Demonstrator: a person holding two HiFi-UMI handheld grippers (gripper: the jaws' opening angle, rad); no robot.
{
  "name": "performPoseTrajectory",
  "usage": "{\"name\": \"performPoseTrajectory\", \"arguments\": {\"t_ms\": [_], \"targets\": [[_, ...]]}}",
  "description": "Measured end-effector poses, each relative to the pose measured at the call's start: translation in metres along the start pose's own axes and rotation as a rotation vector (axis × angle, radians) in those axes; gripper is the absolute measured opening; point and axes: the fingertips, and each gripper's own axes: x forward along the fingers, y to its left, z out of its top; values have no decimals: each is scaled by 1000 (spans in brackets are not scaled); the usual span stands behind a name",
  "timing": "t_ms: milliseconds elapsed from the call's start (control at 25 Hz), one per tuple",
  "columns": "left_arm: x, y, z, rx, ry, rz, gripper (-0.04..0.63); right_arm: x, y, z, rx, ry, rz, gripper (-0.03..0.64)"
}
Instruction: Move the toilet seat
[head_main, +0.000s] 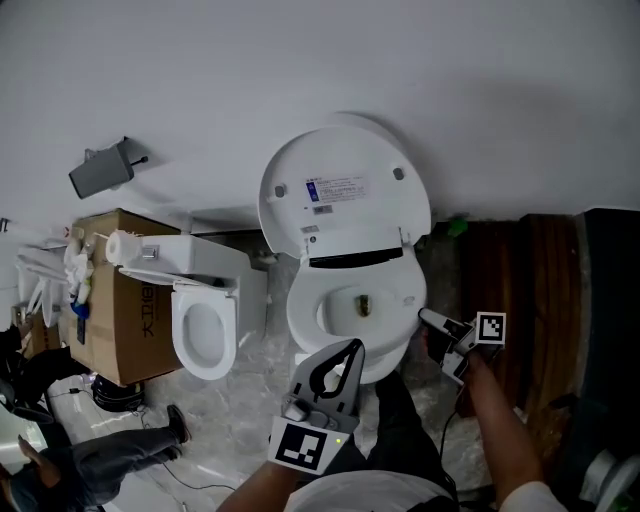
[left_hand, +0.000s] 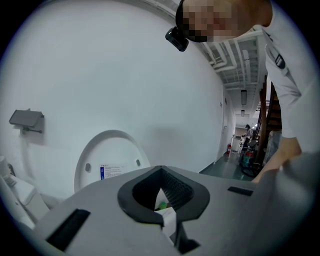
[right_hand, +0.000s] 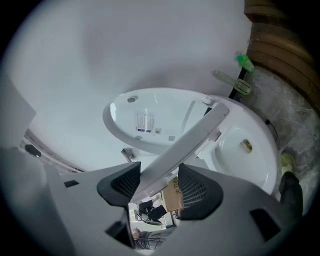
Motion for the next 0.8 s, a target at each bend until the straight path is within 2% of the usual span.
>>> {"name": "performPoseTrajectory", "arguments": {"t_ms": [400,600,800], "targets": [[12,1,22,4,-27,54,3,27,50,49,-100,23,94,242],[17,2,20,2,-24,70,3,40,66,69,-162,31,105,242],[21,2,18,8,-21,82,3,55,80,86,-271,30,97,242]]}}
